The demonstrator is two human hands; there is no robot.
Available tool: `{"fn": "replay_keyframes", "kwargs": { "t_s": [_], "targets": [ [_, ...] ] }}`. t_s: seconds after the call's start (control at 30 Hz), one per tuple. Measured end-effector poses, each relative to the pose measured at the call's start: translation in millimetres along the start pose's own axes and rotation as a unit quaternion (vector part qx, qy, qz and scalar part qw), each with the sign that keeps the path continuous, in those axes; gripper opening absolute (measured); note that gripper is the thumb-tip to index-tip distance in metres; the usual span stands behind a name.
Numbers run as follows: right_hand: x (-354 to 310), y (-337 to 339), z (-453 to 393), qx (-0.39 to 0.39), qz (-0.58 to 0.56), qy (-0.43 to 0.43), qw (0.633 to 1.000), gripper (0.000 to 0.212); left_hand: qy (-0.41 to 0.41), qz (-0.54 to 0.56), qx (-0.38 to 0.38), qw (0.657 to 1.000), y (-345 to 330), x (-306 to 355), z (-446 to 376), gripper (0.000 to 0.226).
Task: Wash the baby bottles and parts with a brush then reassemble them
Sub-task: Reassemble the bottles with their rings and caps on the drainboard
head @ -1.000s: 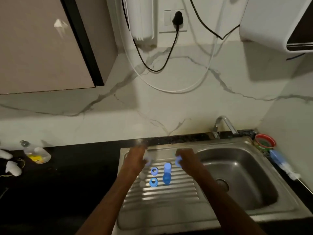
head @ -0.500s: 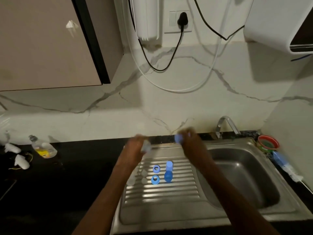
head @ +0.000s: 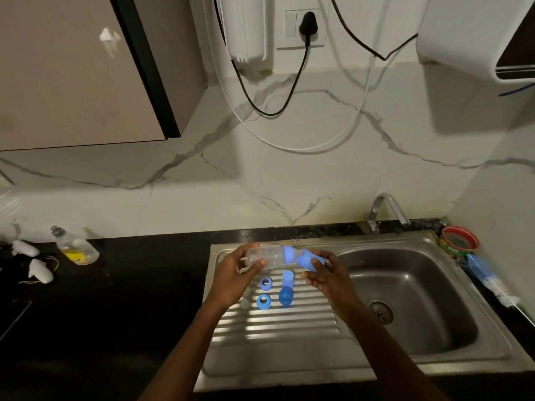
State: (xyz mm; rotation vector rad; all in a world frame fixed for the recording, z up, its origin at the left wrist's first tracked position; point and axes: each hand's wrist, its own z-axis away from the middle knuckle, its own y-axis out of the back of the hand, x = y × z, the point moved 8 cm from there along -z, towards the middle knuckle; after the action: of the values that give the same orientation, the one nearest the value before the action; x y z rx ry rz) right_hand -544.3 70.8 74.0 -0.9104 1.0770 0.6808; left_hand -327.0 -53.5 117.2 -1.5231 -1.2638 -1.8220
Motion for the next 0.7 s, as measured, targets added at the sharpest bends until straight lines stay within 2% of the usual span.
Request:
{"fn": "replay_keyframes", "kwargs": {
  "t_s": [0.17,0.3,0.53,0.63,0.7],
  "targets": [
    [-7,-3,-2,-0.037,0.040,0.021,0.998,0.024,0.007,-0.013,-0.022,1.000,-10,-5,-1,0.048],
    [-10,-6,-5,-0.048,0.065,0.024,0.996,0.027,0.013,0.038,-0.014,0.999,-14,0,-5,0.055],
    [-25,-7,-14,-0.041,0.104,0.080,0.990,0.025,0.042,0.103,-0.012,0.994,-20,-3,-17,0.053],
    [-28,-9,-21,-0.035,0.108,0.088,0.990,0.024,0.061,0.169,0.004,0.984,-27,-8,-16,0.043],
    [-29,-6,-27,-0.029,0.131,0.089,0.987,0.023,0.069,0.173,0.002,0.982,-32,-12,-16,0.040]
  ]
}}
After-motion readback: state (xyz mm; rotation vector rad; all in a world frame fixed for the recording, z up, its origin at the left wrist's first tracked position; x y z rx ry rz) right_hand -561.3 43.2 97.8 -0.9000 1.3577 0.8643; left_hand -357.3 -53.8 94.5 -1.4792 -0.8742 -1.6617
